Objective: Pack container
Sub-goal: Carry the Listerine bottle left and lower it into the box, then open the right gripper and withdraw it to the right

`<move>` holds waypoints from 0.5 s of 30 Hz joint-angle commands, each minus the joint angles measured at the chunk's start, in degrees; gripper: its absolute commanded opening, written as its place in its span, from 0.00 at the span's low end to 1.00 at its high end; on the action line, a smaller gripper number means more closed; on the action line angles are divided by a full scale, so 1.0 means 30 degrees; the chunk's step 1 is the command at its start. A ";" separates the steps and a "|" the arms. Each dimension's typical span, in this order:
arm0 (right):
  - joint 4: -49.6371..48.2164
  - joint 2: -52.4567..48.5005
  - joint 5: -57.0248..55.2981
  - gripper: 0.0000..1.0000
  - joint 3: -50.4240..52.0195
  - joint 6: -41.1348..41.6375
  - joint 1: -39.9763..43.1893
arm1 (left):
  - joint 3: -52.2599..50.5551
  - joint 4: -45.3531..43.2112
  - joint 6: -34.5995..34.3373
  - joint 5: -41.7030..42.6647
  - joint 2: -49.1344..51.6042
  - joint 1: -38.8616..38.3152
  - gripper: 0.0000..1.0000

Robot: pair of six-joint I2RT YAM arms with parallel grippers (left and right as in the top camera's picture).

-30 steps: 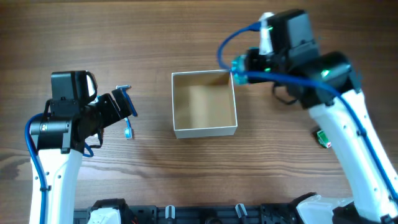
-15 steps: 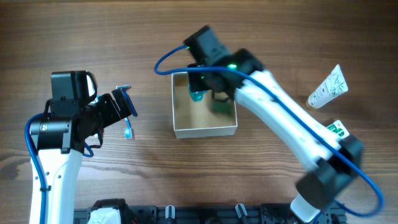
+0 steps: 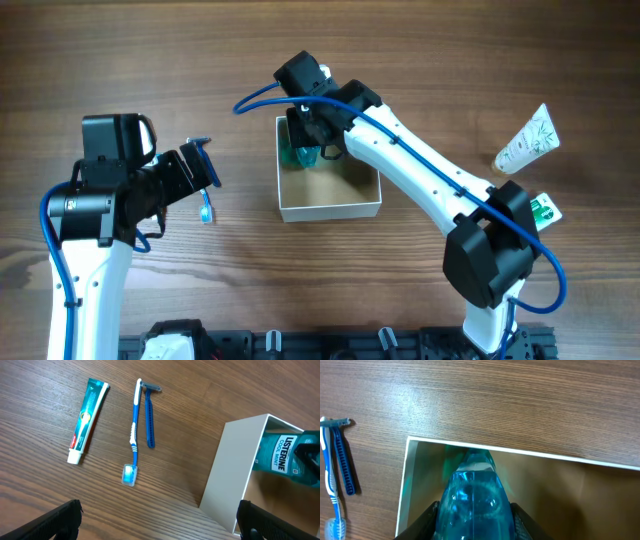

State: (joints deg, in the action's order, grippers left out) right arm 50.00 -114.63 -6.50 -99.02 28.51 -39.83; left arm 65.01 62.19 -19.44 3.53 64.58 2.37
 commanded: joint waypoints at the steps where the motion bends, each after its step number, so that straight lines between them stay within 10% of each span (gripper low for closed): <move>1: -0.0321 -0.0415 -0.0481 0.04 -0.0437 0.0510 -0.0109 | 0.0350 0.0073 -0.0124 0.0168 0.0036 0.0124 1.00; 6: -0.0255 -0.0415 -0.0408 0.37 -0.0415 0.0452 -0.0168 | 0.0350 0.0073 -0.0124 0.0160 0.0036 0.0124 1.00; 15: 0.0379 -0.0415 -0.0408 0.63 -0.0423 -0.0306 -0.0168 | 0.0350 0.0080 -0.0124 0.0168 0.0036 0.0124 1.00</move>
State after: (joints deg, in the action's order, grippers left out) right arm 50.50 -115.83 -6.50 -99.07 28.40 -39.99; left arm 65.01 62.22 -19.44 3.53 64.55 2.37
